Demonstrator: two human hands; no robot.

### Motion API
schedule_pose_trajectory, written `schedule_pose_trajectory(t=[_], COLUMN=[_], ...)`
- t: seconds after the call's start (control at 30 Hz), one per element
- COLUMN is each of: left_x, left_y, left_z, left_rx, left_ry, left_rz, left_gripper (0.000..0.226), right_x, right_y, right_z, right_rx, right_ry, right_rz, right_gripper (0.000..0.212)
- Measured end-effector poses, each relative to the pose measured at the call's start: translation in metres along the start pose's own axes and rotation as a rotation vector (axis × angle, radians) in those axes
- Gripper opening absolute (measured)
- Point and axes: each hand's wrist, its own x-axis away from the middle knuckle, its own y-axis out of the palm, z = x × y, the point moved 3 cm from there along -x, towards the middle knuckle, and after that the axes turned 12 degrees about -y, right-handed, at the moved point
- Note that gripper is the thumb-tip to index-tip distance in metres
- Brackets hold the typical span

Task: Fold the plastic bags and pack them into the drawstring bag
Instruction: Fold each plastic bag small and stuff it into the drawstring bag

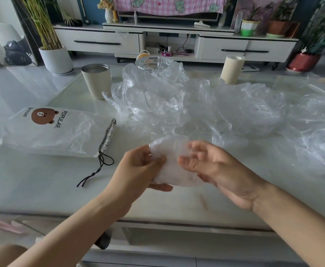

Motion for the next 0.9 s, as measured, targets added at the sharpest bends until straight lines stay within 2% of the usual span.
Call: schedule_pose_trajectory(t=[0.03,0.07,0.17,0.23,0.27,0.37,0.43,0.53,0.6,0.63,0.73,0.77,0.83,0.9], left_x=[0.002,0.003,0.004,0.006,0.006,0.007,0.007,0.005,0.004,0.004,0.004,0.005,0.005,0.003], left_y=[0.002,0.004,0.005,0.003,0.002,0.000,-0.001,-0.003,-0.006,-0.007,-0.006,-0.005,-0.005,-0.010], left_z=[0.001,0.002,0.002,0.003,0.003,0.003,0.004,0.004,0.004,0.002,-0.005,-0.006,-0.008,-0.006], left_rx=[-0.011,-0.024,-0.050,-0.064,-0.069,-0.015,0.064,0.250,0.306,0.293,0.096,0.038,-0.015,-0.062], left_ry=[0.009,0.021,0.048,0.063,0.064,0.015,-0.046,-0.153,-0.214,-0.245,-0.326,-0.324,-0.273,-0.195], left_rz=[-0.024,-0.040,-0.037,-0.012,-0.003,-0.028,-0.054,-0.110,-0.120,-0.121,-0.174,-0.187,-0.152,-0.034], left_gripper=[0.013,0.012,0.010,0.010,0.011,0.019,0.025,0.029,0.023,0.019,0.046,0.047,0.029,0.008], right_x=[0.001,0.002,0.002,0.001,-0.001,-0.002,-0.002,-0.003,-0.005,-0.005,-0.004,-0.004,-0.004,-0.005], right_y=[0.005,0.009,0.016,0.017,0.017,0.017,0.018,0.016,0.014,0.014,0.016,0.017,0.015,0.012], right_z=[0.001,0.002,0.004,0.007,0.007,0.008,0.007,0.007,0.005,0.004,0.000,-0.001,-0.002,-0.002], right_rx=[-0.045,-0.078,-0.183,-0.294,-0.352,-0.460,-0.478,-0.384,-0.276,-0.212,-0.016,0.036,0.109,0.216], right_ry=[0.016,0.019,0.013,0.018,0.024,0.045,0.044,0.018,-0.047,-0.088,-0.211,-0.245,-0.287,-0.291], right_rz=[-0.046,-0.059,0.040,0.107,0.138,0.211,0.219,0.179,0.118,0.084,0.016,0.003,-0.012,-0.056], right_gripper=[0.069,0.062,0.023,0.016,0.017,0.046,0.056,0.058,0.060,0.060,0.058,0.057,0.056,0.058])
